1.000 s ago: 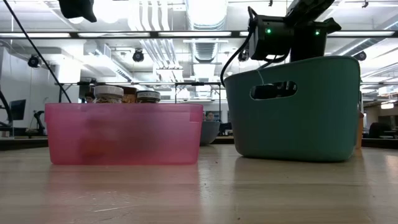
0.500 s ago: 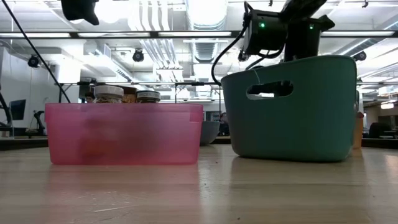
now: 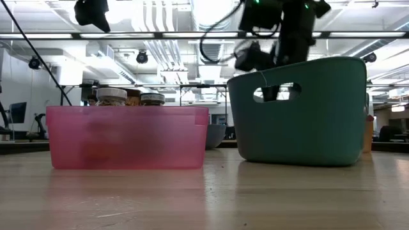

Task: Pick & Place Food Item
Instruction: Put the black spice can into the red bin

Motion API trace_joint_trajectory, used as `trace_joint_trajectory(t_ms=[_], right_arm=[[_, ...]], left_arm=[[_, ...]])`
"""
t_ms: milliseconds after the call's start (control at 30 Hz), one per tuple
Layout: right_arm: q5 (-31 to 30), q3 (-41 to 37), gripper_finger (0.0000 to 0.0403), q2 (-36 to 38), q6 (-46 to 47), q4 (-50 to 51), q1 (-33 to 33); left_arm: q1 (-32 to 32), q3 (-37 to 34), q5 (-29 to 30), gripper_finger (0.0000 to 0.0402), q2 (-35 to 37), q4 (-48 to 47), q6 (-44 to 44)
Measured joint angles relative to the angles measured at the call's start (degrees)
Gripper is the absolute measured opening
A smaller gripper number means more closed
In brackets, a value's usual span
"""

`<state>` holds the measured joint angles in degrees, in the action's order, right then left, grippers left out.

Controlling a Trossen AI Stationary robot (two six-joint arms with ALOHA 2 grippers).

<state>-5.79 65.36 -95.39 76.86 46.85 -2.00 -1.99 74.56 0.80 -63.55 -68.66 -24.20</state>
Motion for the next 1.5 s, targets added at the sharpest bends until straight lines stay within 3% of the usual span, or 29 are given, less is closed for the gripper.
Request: trace_joint_trajectory(t_ms=[167, 267, 633, 933, 1167, 1333, 1500], right_arm=[[-3.0, 7.3, 0.0217, 0.0, -1.8, 4.7, -0.1], [-4.9, 12.8, 0.0219, 0.1, -5.1, 8.8, -0.1], [-8.1, 25.5, 0.0219, 0.1, -14.0, 18.1, -0.1], [-8.0, 31.6, 0.022, 0.2, -32.1, 20.5, -0.1], [-7.9, 34.7, 0.022, 0.7, -44.3, 20.7, -0.2], [-7.9, 34.0, 0.022, 2.2, -47.3, 21.2, -1.7], [-8.3, 31.5, 0.022, 4.7, -48.4, 22.0, -3.8]], left_arm=[[-1.0, 0.0, 0.0, 0.0262, 0.0, 0.0, 3.3], [-2.5, 0.0, 0.0, 0.0262, -0.1, -0.2, 1.0], [-16.4, -6.4, 1.5, 0.0262, -1.6, 2.2, 0.5], [-18.1, -10.2, 2.4, 0.0262, -7.5, 1.8, 25.0], [-18.1, -12.2, 16.8, 0.0262, -11.9, 2.6, 49.5], [-18.1, -14.3, 15.9, 0.0262, -14.2, 3.2, 64.6], [-18.1, -19.0, 14.6, 0.0262, -15.1, 7.9, 69.1]])
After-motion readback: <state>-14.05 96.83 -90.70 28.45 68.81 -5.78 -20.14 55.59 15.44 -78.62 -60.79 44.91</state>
